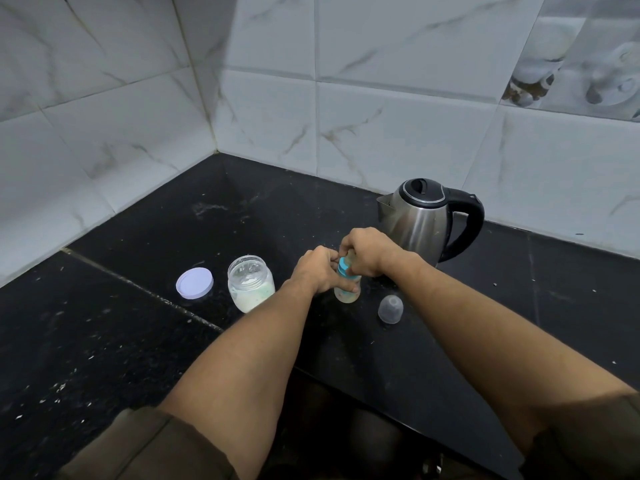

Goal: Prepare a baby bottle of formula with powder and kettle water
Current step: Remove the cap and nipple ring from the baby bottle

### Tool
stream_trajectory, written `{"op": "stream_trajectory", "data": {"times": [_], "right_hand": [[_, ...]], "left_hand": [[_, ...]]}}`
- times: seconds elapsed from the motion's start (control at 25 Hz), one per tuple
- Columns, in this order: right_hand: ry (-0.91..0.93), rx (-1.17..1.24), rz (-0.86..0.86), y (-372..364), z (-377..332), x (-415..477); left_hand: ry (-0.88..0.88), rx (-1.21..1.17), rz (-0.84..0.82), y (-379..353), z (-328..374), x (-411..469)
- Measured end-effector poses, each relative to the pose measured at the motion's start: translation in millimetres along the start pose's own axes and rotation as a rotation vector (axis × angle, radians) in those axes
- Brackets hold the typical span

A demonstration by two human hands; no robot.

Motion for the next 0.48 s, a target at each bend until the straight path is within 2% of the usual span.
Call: {"op": "stream_trajectory", "data": {"times": [0.2,0.32,0.48], "right_hand": [[0.062,0.003,-0.049,3.2,-1.8,-3.4],[-0.016,0.087,0.016,6.0,1.2,-3.9],[-0.116,0.010,0.027,3.2,2.2,-3.2]], "left_hand": [[0.003,0.012,0.011,0.4,0.5,-1.5],[-0.018,0.028,0.027,1.7,2.0,-2.8],[-0.021,0.045,0.020,1.6,0.9,-2.2]]}}
Point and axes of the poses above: each hand's wrist, its own x-axis towards the middle knuckle, its own y-axis out of the back of the hand, z = x × y, the point moved 2 cm from there along x, towards the middle knuckle, and after that the axes turned 3 degrees about -y, right-handed, at the moved point
